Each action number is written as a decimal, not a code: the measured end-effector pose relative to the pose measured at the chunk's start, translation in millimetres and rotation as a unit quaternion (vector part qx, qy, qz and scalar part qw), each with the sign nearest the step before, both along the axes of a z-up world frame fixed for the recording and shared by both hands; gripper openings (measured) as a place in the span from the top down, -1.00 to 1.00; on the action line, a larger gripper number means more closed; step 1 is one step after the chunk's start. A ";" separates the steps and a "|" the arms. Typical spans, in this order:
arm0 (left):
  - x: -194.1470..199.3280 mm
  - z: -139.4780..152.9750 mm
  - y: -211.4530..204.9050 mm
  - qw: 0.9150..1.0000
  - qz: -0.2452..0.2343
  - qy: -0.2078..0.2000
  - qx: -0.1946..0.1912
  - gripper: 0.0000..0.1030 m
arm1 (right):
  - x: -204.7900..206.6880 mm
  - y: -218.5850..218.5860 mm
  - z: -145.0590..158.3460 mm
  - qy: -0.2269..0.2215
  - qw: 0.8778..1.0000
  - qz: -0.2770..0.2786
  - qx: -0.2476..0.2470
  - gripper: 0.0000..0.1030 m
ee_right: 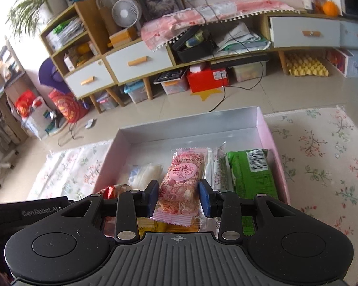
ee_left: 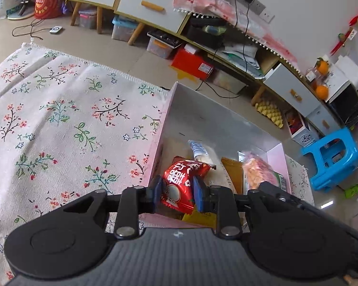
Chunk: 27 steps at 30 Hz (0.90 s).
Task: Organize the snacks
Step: 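Lower the red pack and pink pastry into the box and open both grippers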
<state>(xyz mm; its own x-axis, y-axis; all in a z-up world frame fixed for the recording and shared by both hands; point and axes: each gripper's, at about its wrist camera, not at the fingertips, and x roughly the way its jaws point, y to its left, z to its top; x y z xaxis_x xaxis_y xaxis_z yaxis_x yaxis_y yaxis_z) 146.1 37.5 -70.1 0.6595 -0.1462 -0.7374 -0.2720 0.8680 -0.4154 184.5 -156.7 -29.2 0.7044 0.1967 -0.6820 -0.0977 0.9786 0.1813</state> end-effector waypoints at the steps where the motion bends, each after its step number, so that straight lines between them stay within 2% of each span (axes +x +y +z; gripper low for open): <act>1: -1.4 1.3 0.2 1.000 0.000 -0.001 0.002 0.52 | 0.4 2.4 -1.8 0.000 1.000 0.005 -0.003 0.32; 6: -6.2 14.3 -3.3 1.000 -0.006 -0.016 0.021 0.52 | -0.9 8.3 -3.3 0.002 1.000 0.018 -0.020 0.28; 10: -9.3 19.2 -6.2 0.999 -0.016 -0.021 0.035 0.52 | -4.6 -6.1 7.9 -0.008 1.000 -0.003 0.013 0.28; 17: -12.9 29.1 -5.1 1.000 -0.008 -0.017 0.018 0.46 | -13.5 -27.1 26.4 0.001 0.998 -0.034 0.053 0.28; 23: -26.7 41.9 -8.4 1.000 -0.002 -0.020 0.002 0.44 | -36.8 -34.5 50.1 0.007 0.997 -0.050 0.055 0.27; 24: -30.0 43.9 -8.9 1.000 -0.002 -0.019 0.001 0.43 | -42.3 -35.5 54.0 0.007 0.997 -0.048 0.058 0.24; 25: -33.5 45.7 -9.7 1.000 -0.003 -0.019 0.001 0.41 | -48.9 -36.4 58.8 0.003 0.997 -0.045 0.058 0.12; 27: -41.9 49.9 -10.0 1.000 -0.010 -0.023 0.010 0.34 | -61.8 -37.9 68.6 -0.009 0.998 -0.043 0.046 0.05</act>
<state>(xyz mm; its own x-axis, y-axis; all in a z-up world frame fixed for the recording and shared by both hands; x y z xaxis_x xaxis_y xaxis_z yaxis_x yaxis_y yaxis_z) 104.2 27.5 -20.2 0.6896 -0.1448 -0.7096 -0.2354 0.8818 -0.4087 122.7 -194.6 39.5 0.7330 0.1960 -0.6513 -0.0175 0.9627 0.2700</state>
